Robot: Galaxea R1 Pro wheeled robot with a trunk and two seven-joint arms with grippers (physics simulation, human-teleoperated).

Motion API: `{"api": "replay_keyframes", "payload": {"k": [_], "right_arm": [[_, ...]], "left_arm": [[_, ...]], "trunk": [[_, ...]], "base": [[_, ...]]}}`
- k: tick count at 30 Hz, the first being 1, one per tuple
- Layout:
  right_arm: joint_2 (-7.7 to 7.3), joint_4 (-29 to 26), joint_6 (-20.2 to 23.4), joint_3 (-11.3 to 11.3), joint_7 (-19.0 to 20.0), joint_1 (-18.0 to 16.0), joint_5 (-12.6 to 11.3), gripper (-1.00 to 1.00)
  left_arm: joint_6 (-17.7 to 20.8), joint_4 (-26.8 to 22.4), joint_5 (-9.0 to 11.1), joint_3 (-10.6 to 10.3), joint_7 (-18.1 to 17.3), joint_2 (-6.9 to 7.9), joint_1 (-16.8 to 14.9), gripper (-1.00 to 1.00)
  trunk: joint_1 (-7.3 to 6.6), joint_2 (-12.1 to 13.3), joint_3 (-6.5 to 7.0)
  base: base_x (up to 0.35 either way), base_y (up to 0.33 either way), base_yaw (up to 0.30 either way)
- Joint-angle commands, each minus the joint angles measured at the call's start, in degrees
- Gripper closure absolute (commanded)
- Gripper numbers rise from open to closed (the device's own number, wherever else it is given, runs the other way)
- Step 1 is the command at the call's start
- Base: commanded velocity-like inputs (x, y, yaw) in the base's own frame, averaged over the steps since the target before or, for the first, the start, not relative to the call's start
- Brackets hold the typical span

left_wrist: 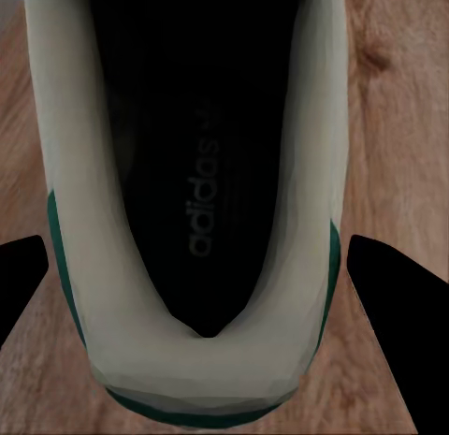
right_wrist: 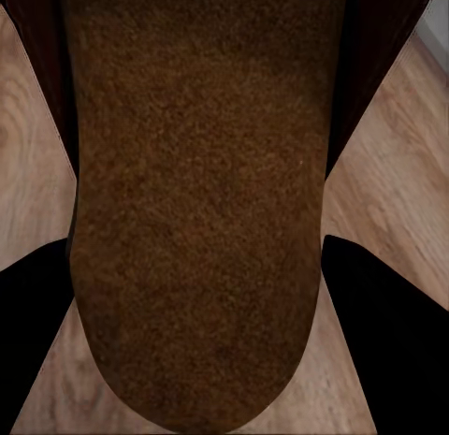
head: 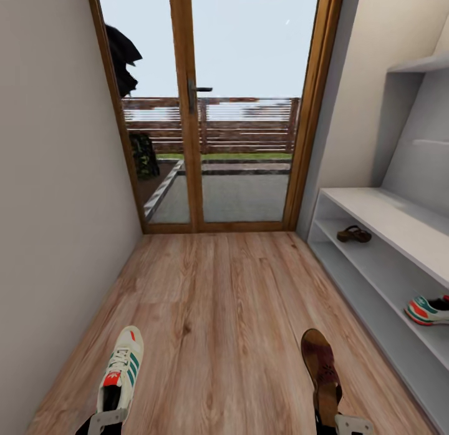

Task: Pick up the two gym shoes and the two sandals from the corridor floor and place them onto the hallstand (shoe rack) in the corridor, making sure they are on the rack and not on the floor. Arrange them so the two gym shoes are next to each other and the two sandals are next to each other.

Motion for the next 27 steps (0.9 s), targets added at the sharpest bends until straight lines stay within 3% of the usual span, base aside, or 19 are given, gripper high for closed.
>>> {"api": "replay_keyframes", "payload": {"k": [1, 14, 27], "right_arm": [[0.01, 0.03, -0.14, -0.05, -0.23, -0.03, 0.32, 1.0], [0.01, 0.03, -0.14, -0.06, -0.23, -0.03, 0.32, 1.0], [0.01, 0.11, -0.14, -0.06, -0.23, -0.03, 0.32, 1.0]], "left_arm": [[-0.19, 0.04, -0.48, 0.49, -0.24, -0.03, -0.04, 1.0], [-0.19, 0.04, -0.48, 0.51, -0.21, -0.03, -0.02, 1.0], [-0.19, 0.04, -0.41, 0.51, -0.19, -0.03, -0.03, 1.0]], "trunk": [[0.02, -0.02, -0.05], [0.02, -0.02, -0.05], [0.02, -0.02, -0.05]], "base": [[0.338, 0.0, 0.0], [0.338, 0.0, -0.011], [0.338, 0.012, -0.231]]}}
